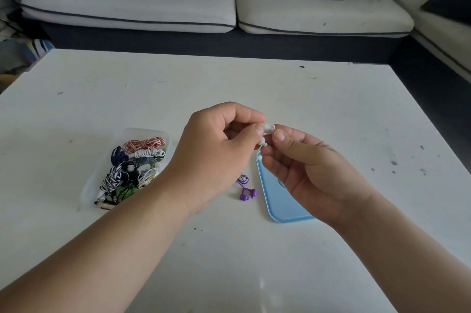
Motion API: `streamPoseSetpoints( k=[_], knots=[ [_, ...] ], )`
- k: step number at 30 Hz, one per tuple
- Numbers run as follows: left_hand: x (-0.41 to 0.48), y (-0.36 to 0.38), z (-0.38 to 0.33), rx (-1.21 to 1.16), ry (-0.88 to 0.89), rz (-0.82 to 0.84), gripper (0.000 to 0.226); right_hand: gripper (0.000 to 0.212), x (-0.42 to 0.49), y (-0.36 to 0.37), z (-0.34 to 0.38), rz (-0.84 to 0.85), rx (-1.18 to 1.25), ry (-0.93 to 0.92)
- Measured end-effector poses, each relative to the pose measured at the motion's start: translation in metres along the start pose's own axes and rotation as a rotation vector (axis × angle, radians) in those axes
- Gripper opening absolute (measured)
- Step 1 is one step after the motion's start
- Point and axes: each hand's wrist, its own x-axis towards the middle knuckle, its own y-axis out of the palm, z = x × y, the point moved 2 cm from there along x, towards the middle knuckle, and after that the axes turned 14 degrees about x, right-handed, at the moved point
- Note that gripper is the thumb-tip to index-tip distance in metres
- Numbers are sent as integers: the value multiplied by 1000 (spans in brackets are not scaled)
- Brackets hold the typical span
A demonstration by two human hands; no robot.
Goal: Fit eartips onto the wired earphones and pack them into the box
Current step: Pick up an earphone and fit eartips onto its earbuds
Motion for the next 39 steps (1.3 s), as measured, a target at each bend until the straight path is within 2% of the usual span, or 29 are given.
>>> streamPoseSetpoints(
  k=[14, 39],
  knots=[
    [-2, -1, -2, 15, 22, 27, 14, 12, 0, 2, 0, 12, -9, -35],
    [0, 4, -4, -28, 36, -83, 9, 24, -3, 7, -6, 4, -4, -146]
  ],
)
